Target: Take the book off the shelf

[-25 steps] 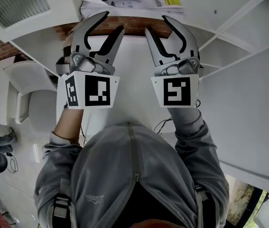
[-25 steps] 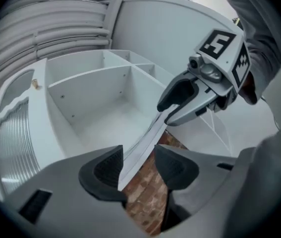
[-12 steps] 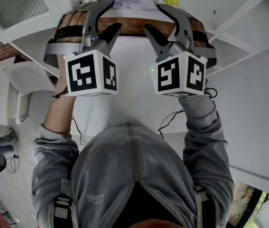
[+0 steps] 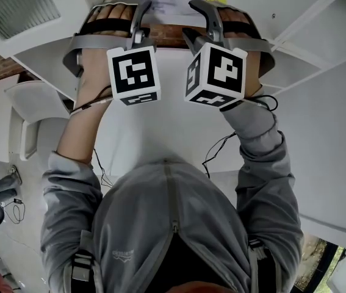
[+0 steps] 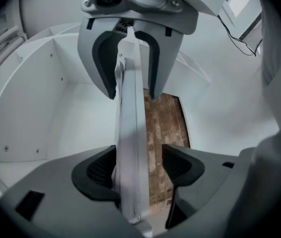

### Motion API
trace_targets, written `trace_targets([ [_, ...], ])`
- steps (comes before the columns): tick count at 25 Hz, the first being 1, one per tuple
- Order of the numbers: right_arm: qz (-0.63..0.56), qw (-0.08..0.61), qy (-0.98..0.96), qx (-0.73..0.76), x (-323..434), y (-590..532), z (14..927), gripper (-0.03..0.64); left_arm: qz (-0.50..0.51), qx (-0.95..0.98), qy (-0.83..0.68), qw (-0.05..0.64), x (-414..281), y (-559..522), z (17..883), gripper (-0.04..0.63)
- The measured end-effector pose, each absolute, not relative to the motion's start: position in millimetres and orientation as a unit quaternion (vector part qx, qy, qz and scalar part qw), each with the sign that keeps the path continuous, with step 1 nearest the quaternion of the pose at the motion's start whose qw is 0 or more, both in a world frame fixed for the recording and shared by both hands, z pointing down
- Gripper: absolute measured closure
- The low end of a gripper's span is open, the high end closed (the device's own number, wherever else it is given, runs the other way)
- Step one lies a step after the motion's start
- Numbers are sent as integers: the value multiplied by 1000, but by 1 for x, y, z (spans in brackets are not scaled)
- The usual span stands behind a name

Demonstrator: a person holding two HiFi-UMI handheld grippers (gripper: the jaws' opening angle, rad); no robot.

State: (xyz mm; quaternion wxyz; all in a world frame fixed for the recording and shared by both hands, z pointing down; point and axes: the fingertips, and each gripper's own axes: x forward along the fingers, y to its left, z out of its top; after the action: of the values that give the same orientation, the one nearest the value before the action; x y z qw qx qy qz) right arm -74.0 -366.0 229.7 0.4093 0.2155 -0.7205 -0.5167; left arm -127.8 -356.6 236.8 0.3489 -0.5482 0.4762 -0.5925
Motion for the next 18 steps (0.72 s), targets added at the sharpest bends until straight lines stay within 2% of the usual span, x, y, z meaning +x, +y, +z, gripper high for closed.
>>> trace_targets([
  [18, -527, 410, -701, 249, -72, -351, 242, 360, -588, -540, 494, 345, -121, -334, 243, 305],
])
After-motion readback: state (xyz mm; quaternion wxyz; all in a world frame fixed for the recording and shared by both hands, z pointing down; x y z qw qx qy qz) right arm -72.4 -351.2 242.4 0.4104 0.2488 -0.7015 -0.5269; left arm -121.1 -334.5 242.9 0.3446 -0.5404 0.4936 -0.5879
